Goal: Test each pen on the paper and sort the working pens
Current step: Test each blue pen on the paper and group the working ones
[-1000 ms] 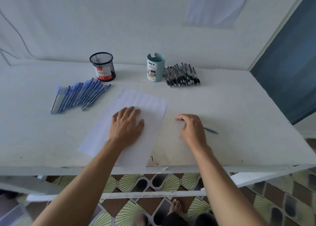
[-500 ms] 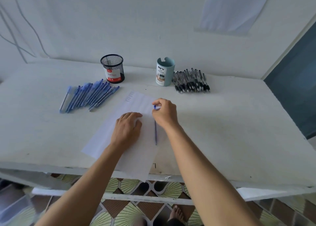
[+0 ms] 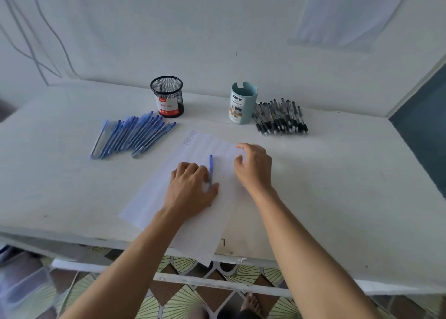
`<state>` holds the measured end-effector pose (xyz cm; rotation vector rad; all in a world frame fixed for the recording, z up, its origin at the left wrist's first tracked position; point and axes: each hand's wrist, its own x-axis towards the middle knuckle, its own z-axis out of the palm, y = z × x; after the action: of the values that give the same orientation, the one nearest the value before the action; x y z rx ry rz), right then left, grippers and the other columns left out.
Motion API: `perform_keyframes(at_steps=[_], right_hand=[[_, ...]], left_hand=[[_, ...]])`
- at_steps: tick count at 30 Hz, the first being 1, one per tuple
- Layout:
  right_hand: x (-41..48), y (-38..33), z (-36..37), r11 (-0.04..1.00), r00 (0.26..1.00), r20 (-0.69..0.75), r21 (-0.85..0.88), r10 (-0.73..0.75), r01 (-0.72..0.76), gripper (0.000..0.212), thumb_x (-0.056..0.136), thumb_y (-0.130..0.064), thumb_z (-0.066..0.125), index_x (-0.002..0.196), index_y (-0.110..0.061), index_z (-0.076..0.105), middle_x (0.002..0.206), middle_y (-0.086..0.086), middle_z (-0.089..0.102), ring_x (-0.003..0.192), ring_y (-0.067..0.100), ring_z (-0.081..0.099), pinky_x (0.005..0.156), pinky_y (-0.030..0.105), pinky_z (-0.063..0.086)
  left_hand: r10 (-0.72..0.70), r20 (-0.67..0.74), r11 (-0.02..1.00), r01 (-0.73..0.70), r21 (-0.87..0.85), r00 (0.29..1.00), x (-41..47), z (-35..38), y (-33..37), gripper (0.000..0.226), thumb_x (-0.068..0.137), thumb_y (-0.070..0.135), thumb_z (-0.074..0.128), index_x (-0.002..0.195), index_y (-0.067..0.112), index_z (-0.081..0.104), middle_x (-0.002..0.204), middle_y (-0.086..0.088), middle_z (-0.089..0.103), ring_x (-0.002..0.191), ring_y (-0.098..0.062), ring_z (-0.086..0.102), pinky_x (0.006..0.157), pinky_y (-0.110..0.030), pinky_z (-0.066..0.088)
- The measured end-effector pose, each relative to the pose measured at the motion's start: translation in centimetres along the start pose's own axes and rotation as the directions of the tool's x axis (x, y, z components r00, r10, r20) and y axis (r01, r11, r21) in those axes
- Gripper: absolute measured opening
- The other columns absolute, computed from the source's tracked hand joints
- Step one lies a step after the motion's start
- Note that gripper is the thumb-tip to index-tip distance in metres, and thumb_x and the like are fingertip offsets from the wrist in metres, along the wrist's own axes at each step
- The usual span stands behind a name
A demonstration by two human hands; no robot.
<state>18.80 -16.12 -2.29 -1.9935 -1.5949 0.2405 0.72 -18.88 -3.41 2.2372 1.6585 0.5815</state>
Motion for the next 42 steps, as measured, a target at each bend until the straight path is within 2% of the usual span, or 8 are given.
perform_keyframes(at_steps=[4, 13, 17, 20, 25, 32, 38, 42], right_hand=[[-0.2, 1.3, 0.3, 0.979, 0.976, 0.218, -0.196, -0.015, 0.059, 0.054, 0.099, -0.025, 0.039, 0.153, -0.024, 0.033, 0.164, -0.001, 0.025, 0.153, 0.026, 0.008, 0.121, 0.047, 0.009], [-0.1, 1.1, 0.5, 0.974, 0.967, 0.255, -0.21, -0.029, 0.084, 0.054, 0.099, -0.025, 0.034, 0.153, -0.031, 0.03, 0.166, -0.002, 0.016, 0.153, 0.02, 0.006, 0.121, 0.049, 0.004], [-0.2, 1.1, 0.6, 0.972, 0.969, 0.244, -0.217, -0.032, 0.086, 0.054, 0.099, -0.024, 0.034, 0.152, -0.03, 0.03, 0.166, -0.001, 0.016, 0.153, 0.019, 0.006, 0.121, 0.049, 0.003], [-0.2, 1.2, 0.7, 0.969, 0.967, 0.251, -0.227, -0.038, 0.098, 0.053, 0.101, -0.029, 0.032, 0.153, -0.028, 0.028, 0.166, 0.0, 0.013, 0.153, 0.02, 0.004, 0.121, 0.05, 0.001], [-0.6, 1.1, 0.4, 0.962, 0.958, 0.269, -0.222, -0.096, 0.159, 0.056, 0.103, -0.042, 0.026, 0.157, -0.034, 0.016, 0.168, 0.0, 0.003, 0.154, 0.022, -0.006, 0.121, 0.051, -0.009], [-0.3, 1.3, 0.5, 0.953, 0.926, 0.371, -0.25, -0.071, 0.174, 0.057, 0.103, -0.051, 0.018, 0.158, -0.036, 0.011, 0.168, -0.001, -0.004, 0.153, 0.019, -0.012, 0.121, 0.05, -0.012], [-0.4, 1.1, 0.3, 0.955, 0.922, 0.382, -0.243, -0.065, 0.168, 0.063, 0.099, -0.06, 0.018, 0.157, -0.037, 0.01, 0.167, -0.001, -0.005, 0.153, 0.02, -0.014, 0.121, 0.05, -0.013], [-0.2, 1.0, 0.3, 0.949, 0.918, 0.391, -0.263, -0.059, 0.173, 0.064, 0.099, -0.061, 0.018, 0.158, -0.036, 0.008, 0.167, 0.0, -0.007, 0.153, 0.021, -0.015, 0.12, 0.051, -0.013]], left_hand=[[-0.01, -0.018, 0.999, 0.009, -0.035, 1.0, 0.4, -0.6, 0.3, 0.022, 0.091, 0.04, 0.06, 0.089, 0.018, 0.064, 0.094, 0.001, 0.063, 0.115, -0.026, 0.048, 0.091, -0.034, 0.035], [-0.235, -0.117, 0.96, 0.211, -0.184, 0.965, 3.1, -3.3, 0.8, 0.018, 0.104, 0.033, 0.049, 0.101, 0.02, 0.061, 0.091, 0.011, 0.07, 0.092, -0.016, 0.057, 0.081, -0.036, 0.021], [-0.395, 0.121, 0.519, 0.33, -0.788, 0.911, 4.8, -4.0, 1.1, 0.018, 0.106, 0.022, 0.048, 0.118, 0.011, 0.055, 0.081, 0.006, 0.075, 0.066, -0.013, 0.062, 0.066, -0.028, 0.042], [-0.24, 0.267, 0.11, 0.299, -0.948, 0.933, 5.3, -4.2, 1.1, 0.025, 0.106, 0.008, 0.041, 0.128, 0.003, 0.053, 0.096, -0.005, 0.071, 0.081, -0.015, 0.07, 0.071, -0.025, 0.046], [-0.225, 0.32, -0.073, 0.312, -0.947, 0.92, 6.7, -4.5, 1.3, 0.025, 0.097, -0.006, 0.036, 0.093, 0.009, 0.056, 0.074, -0.006, 0.055, 0.072, -0.022, 0.063, 0.076, -0.032, 0.055], [-0.216, 0.321, -0.215, 0.276, -0.937, 0.922, 8.7, -5.9, 0.0, 0.066, 0.07, 0.083, 0.043, 0.058, 0.019, 0.033, 0.068, 0.003, 0.028, 0.063, -0.016, 0.023, 0.063, -0.032, 0.022], [-0.258, 0.246, -0.264, 0.177, -0.948, 0.934, 9.8, -6.1, -0.8, 0.058, 0.08, 0.067, 0.04, 0.056, 0.018, 0.021, 0.064, 0.0, 0.021, 0.065, -0.02, 0.02, 0.066, -0.035, 0.021], [-0.329, 0.095, -0.145, 0.05, -0.988, 0.94, 11.0, -5.5, -1.5, 0.059, 0.1, 0.053, 0.043, 0.054, 0.018, 0.053, 0.062, 0.001, 0.045, 0.064, -0.014, 0.038, 0.061, -0.026, 0.033]])
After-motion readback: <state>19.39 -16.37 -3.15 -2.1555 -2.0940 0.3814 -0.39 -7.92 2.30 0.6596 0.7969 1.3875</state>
